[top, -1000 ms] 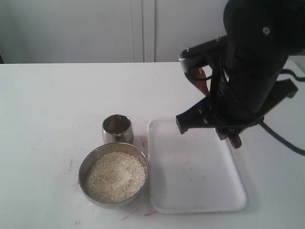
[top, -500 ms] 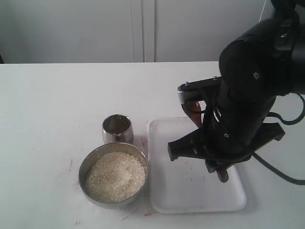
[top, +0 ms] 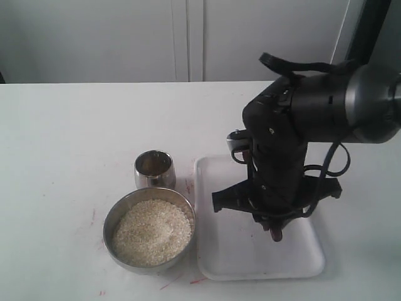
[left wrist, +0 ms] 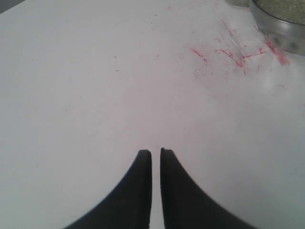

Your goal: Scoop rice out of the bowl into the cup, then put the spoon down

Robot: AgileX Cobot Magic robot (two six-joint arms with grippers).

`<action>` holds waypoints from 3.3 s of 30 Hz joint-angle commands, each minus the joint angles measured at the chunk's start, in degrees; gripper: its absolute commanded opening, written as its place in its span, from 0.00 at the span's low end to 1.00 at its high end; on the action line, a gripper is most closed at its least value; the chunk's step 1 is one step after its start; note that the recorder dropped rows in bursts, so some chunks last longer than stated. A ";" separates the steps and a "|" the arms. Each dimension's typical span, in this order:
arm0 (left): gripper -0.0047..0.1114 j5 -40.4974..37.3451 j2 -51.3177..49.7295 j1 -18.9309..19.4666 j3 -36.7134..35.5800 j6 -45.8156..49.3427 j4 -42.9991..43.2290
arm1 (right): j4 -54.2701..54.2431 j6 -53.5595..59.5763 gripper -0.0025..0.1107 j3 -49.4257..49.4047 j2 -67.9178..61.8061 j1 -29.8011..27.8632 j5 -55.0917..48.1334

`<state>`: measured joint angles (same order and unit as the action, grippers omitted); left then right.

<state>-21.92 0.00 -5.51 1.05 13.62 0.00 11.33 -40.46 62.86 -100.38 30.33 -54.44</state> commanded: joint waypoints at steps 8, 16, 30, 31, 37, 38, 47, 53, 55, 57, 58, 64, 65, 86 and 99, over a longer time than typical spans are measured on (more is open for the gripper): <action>0.16 -2.97 0.00 -0.30 -0.47 -0.19 -0.32 | -0.63 -0.55 0.02 1.03 -1.27 -0.20 4.61; 0.16 -2.97 0.00 -0.30 -0.47 -0.19 -0.32 | -1.29 -0.44 0.02 3.30 -4.86 -0.20 1.68; 0.16 -2.97 0.00 -0.30 -0.47 -0.19 -0.32 | -1.42 -1.52 0.02 3.30 -6.27 -0.20 2.28; 0.16 -2.97 0.00 -0.30 -0.47 -0.19 -0.32 | -1.42 -1.52 0.02 3.30 -6.27 -0.20 2.37; 0.16 -2.97 0.00 -0.30 -0.47 -0.19 -0.32 | -3.92 -0.06 0.03 3.30 -6.27 -0.20 2.92; 0.16 -2.97 0.00 -0.30 -0.47 -0.19 -0.32 | -4.17 -0.06 0.03 3.30 -6.27 -0.20 3.06; 0.16 -2.97 0.00 -0.30 -0.47 -0.19 -0.32 | -3.85 0.37 0.26 3.30 -6.27 -0.20 3.83; 0.16 -2.97 0.00 -0.30 -0.47 -0.19 -0.32 | -3.85 0.37 0.29 3.30 -6.27 -0.20 4.58; 0.16 -2.97 0.00 -0.30 -0.47 -0.19 -0.32 | -3.85 0.74 0.29 3.30 -6.27 -0.20 3.74; 0.16 -2.97 0.00 -0.30 -0.47 -0.19 -0.32 | -3.85 2.69 0.29 3.30 -5.98 -0.20 2.67; 0.16 -2.97 0.00 -0.30 -0.47 -0.19 -0.32 | -3.85 3.79 0.29 3.30 -5.64 -0.20 1.77; 0.16 -2.97 0.00 -0.30 -0.47 -0.19 -0.32 | -3.73 10.70 0.28 3.30 -0.66 -0.09 -5.71; 0.16 -2.97 0.00 -0.30 -0.47 -0.19 -0.32 | -3.73 12.05 0.27 3.30 0.81 -0.09 -7.53; 0.16 -2.97 0.00 -0.30 -0.47 -0.19 -0.32 | -20.52 21.22 0.02 -12.78 56.89 -0.09 -15.52; 0.16 -2.97 0.00 -0.30 -0.47 -0.19 -0.32 | -18.78 21.41 0.02 -16.09 73.40 -0.09 -11.27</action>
<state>-21.92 0.00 -5.51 1.05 13.62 0.00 -8.63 -19.91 47.23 -28.64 30.33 -66.61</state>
